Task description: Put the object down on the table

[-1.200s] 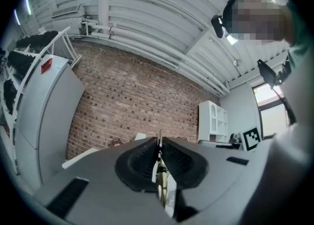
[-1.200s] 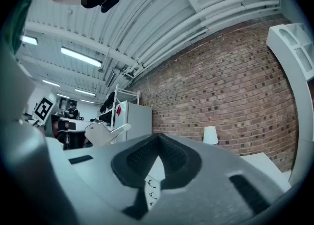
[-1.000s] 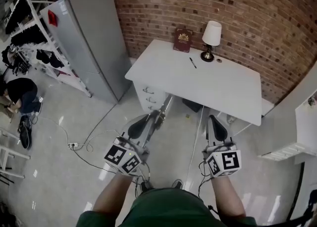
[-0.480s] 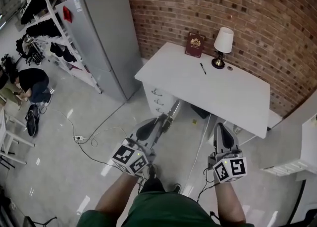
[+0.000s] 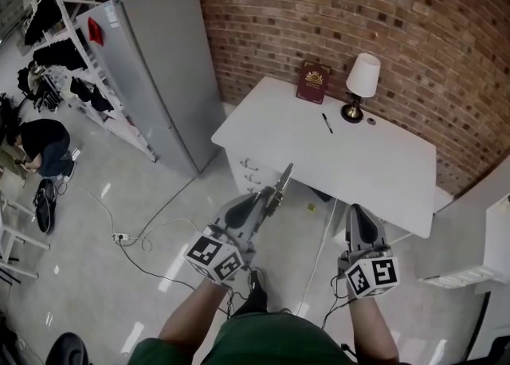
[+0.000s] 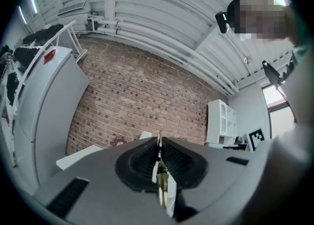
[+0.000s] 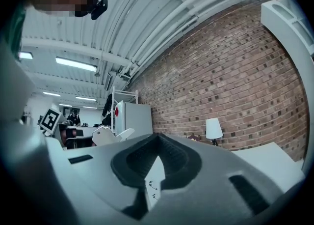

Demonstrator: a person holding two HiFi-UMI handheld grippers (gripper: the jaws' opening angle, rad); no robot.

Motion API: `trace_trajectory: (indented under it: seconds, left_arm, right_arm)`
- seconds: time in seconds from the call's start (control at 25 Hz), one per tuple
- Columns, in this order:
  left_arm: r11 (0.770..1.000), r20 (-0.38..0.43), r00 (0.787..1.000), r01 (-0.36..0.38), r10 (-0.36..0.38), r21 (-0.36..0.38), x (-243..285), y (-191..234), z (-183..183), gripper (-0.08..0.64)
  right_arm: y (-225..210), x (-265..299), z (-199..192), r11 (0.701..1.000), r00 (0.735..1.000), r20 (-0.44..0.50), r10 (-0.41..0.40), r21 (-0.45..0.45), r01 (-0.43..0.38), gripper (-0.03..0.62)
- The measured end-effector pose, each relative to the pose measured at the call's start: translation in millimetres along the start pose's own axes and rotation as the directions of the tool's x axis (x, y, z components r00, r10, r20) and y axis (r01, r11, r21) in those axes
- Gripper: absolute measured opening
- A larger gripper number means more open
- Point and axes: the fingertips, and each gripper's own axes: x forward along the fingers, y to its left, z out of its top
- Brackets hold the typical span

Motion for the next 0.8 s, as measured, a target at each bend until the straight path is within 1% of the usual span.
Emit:
trace_trajectory:
  seconds: [0.2, 0.36, 0.56, 0.68, 0.8]
  left_arm:
    - [0.999, 0.014, 0.999, 0.041, -0.04, -0.025, 33.4, 50.4, 10.4, 0.023]
    - [0.997, 0.034, 0.998, 0.05, -0.048, -0.053, 51.6, 99.2, 21.7, 0.023]
    - [0.996, 0.035, 0.998, 0.051, -0.049, -0.074, 62.7, 155.0, 27.4, 0.023]
    - [0.995, 0.03, 0.999, 0.047, -0.044, -0.085, 68.8, 178.8, 26.9, 0.023]
    - [0.995, 0.033, 0.999, 0.045, -0.043, -0.087, 78.3, 195.5, 23.7, 0.023]
  right_arm:
    - [4.8, 60.8, 3.9, 0.999, 1.0, -0.018, -0.009, -0.039, 0.008, 0.002]
    - [17.4, 110.0, 4.3, 0.998, 0.999, -0.039, -0.008, -0.064, 0.006, 0.002]
    - [35.2, 161.6, -3.9, 0.997, 0.998, -0.062, -0.007, -0.074, 0.002, 0.002]
    - [41.1, 183.3, -10.6, 0.997, 0.997, -0.08, -0.003, -0.075, -0.003, 0.002]
    - [36.1, 200.3, -21.4, 0.998, 0.996, -0.091, -0.003, -0.069, -0.003, 0.002]
